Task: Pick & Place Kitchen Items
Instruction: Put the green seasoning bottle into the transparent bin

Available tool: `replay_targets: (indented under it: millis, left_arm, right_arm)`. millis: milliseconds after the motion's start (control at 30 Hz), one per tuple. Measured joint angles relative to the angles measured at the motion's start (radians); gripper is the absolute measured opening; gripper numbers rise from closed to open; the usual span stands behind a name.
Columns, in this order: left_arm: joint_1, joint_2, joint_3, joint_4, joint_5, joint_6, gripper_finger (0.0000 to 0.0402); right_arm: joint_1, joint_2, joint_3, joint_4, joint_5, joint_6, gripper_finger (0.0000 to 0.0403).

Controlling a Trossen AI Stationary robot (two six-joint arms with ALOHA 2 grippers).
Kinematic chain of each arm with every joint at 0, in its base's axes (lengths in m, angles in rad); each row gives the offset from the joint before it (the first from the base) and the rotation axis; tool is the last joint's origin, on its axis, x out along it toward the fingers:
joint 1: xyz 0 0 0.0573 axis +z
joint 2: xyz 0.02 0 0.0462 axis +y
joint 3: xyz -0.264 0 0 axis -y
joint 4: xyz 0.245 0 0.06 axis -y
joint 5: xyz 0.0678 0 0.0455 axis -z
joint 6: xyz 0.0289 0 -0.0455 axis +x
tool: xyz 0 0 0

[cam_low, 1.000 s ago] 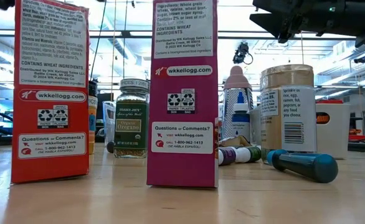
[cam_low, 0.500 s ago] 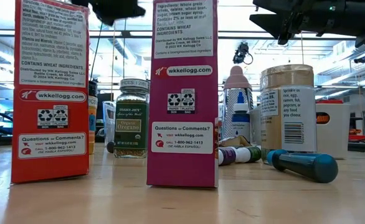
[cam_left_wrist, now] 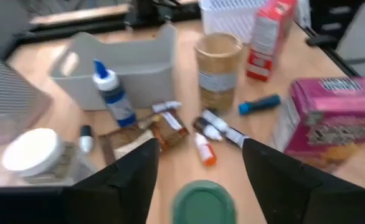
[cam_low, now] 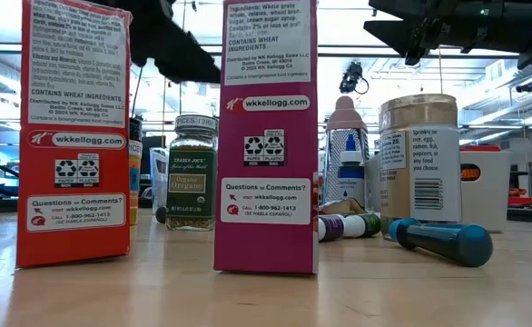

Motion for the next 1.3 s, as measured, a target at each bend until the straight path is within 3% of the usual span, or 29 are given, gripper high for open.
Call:
replay_targets:
  millis: [200, 367, 533, 733, 1067, 1300]
  left_arm:
    - [0.006, 0.095, 0.0, -0.001, 0.048, -0.048, 0.0279]
    - [0.006, 0.138, 0.0, -0.011, -0.029, -0.01, 0.0283]
    - [0.011, 0.132, 0.0, -0.002, -0.037, -0.018, 0.0284]
    - [0.021, 0.132, 0.0, -0.044, 0.04, -0.034, 0.0283]
    - [0.059, 0.132, 0.0, -0.048, 0.1, -0.052, 0.0218]
    - [0.073, 0.132, 0.005, -0.054, 0.032, 0.007, 0.022]
  right_arm:
    - [0.0, 0.0, 0.0, 0.0, 0.0, 0.0, 0.0285]
    - [0.0, 0.0, 0.0, -0.001, 0.0, 0.0, 0.0285]
    - [0.0, 0.0, 0.0, -0.002, 0.0, 0.0, 0.0285]
    - [0.0, 0.0, 0.0, -0.003, 0.0, -0.003, 0.0285]
    - [0.0, 0.0, 0.0, -0.003, 0.0, -0.003, 0.0285]
    - [0.0, 0.0, 0.0, -0.003, 0.0, -0.003, 0.0285]
